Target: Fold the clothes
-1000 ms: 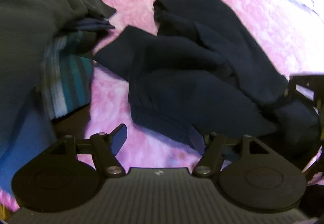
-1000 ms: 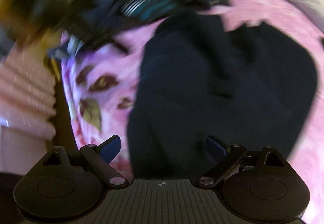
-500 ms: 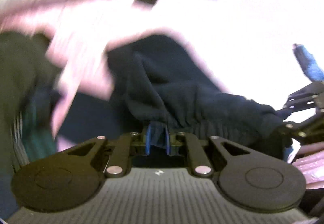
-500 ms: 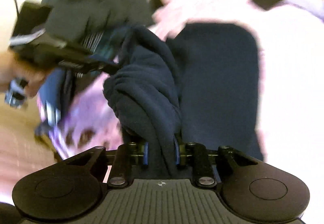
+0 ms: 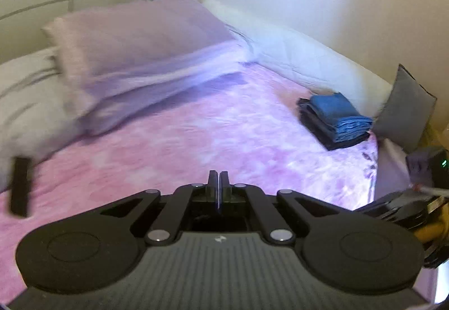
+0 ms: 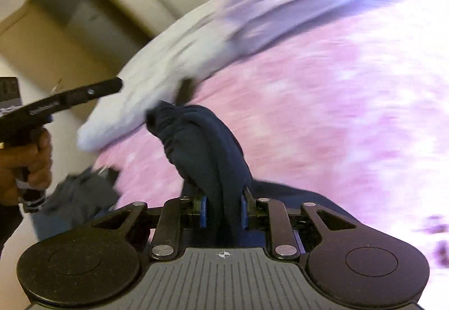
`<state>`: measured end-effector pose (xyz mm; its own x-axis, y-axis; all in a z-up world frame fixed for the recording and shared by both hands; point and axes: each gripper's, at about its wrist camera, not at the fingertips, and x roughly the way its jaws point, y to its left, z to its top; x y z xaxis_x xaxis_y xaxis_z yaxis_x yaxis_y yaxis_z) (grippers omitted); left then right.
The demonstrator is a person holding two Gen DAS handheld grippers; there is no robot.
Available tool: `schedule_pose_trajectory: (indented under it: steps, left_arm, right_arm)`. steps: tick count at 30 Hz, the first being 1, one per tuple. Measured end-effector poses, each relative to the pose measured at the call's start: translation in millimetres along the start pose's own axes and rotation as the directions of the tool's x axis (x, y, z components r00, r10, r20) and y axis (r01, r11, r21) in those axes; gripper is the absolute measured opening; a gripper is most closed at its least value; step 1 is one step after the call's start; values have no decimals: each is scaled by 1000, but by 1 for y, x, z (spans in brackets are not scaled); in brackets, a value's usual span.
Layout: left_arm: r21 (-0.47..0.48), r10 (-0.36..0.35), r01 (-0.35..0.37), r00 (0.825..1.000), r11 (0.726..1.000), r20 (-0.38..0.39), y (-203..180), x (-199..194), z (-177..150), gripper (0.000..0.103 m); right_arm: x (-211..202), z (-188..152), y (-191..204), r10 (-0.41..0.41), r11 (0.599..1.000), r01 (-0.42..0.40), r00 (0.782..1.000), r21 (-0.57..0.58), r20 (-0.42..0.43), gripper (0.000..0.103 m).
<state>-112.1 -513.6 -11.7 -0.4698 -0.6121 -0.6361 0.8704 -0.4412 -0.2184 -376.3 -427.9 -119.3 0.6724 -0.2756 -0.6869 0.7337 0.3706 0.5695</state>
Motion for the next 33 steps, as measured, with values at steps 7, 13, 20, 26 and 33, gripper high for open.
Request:
schedule_pose_trajectory:
  steps: [7,13,20,26,33]
  left_arm:
    - [-23,46,-52,975,998,-217,-33,119,-19,45]
    - [25,4,6,917,1000,-400,-44,179,-81,65]
    - [94,13,46,842,994,-540,-44,263,-126,62]
    - [65,-36,86,833,994,-552,-39,256,-101,2]
    - [205,-37,96,961,974,-273,-69,235,44,4]
  right_arm:
    - [-43,8,-169,-235,947,243,970,209,-63,40]
    - [-39,-8,-188,-284,939,293,956,180,-79,79]
    - [25,-32,-214,-239,949,263,960,172,-149,79]
    - [19,-35,-231,-155,957,184,978,226,-141,28]
    - [-75,17,-240,-143,948,120,988,294,58,25]
